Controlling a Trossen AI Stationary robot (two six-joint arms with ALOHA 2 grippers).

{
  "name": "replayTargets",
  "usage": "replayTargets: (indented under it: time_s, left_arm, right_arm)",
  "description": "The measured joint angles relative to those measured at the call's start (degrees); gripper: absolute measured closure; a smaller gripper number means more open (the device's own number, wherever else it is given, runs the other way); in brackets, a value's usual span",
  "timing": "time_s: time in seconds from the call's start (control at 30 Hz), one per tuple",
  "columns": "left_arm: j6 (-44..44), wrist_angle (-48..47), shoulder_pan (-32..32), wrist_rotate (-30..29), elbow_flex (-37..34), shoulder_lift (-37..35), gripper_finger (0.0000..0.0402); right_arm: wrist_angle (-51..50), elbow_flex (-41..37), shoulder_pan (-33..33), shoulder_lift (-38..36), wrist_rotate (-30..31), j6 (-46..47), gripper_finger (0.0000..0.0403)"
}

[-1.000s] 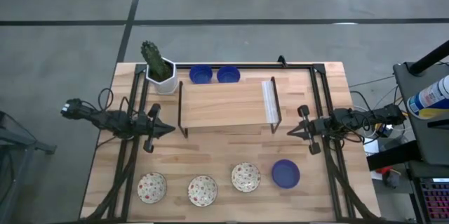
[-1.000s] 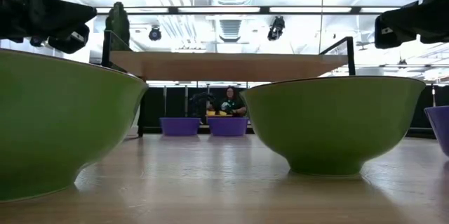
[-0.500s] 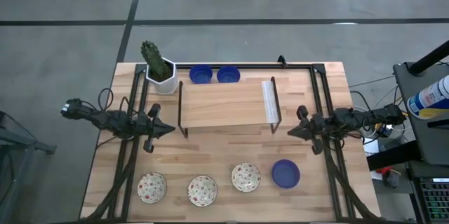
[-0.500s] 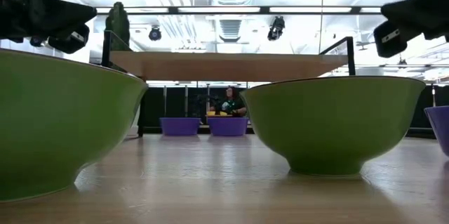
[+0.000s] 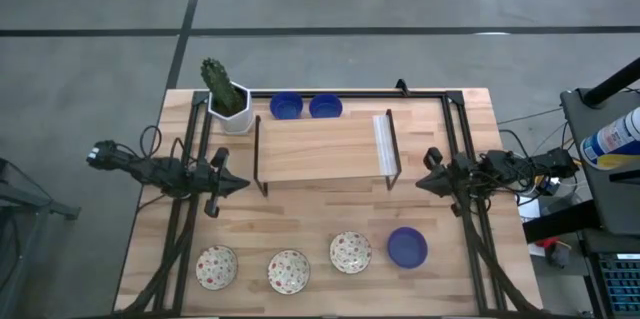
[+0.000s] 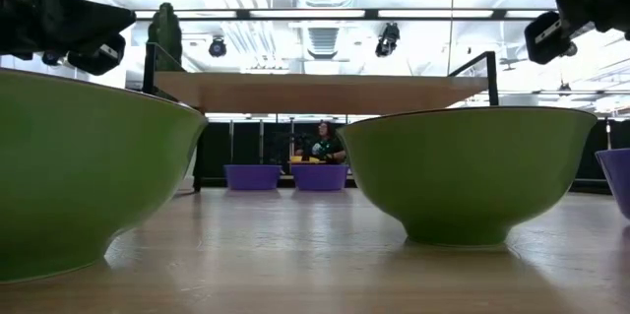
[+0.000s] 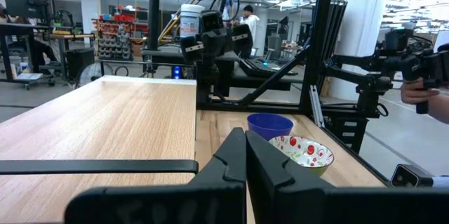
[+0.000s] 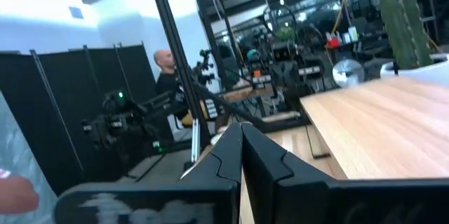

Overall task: Pick & Place Mini bowls
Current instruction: Put the top left blue bowl on the shelf

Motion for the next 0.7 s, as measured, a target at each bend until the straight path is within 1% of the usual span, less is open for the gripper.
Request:
replayTargets:
  time_s: [0.23,0.57,0.7]
  left_arm:
    - [0.0,-0.02,0.0,0.0,-0.01,-0.02,0.0401]
    - [0.0,-0.02,0.0,-0.01,0.0,0.01,0.0401]
    - [0.0,-0.02,0.0,0.0,0.0,-0.02,0.0401]
  right_arm:
    - [0.39,0.0,0.0,0.04,-0.04,-4.15,0.0394]
    - [0.39,0.01,0.0,0.04,0.07,-0.27,0.0394]
    - [0.12,1.59,0.21,0.65,-0.17,-0.14,0.0394]
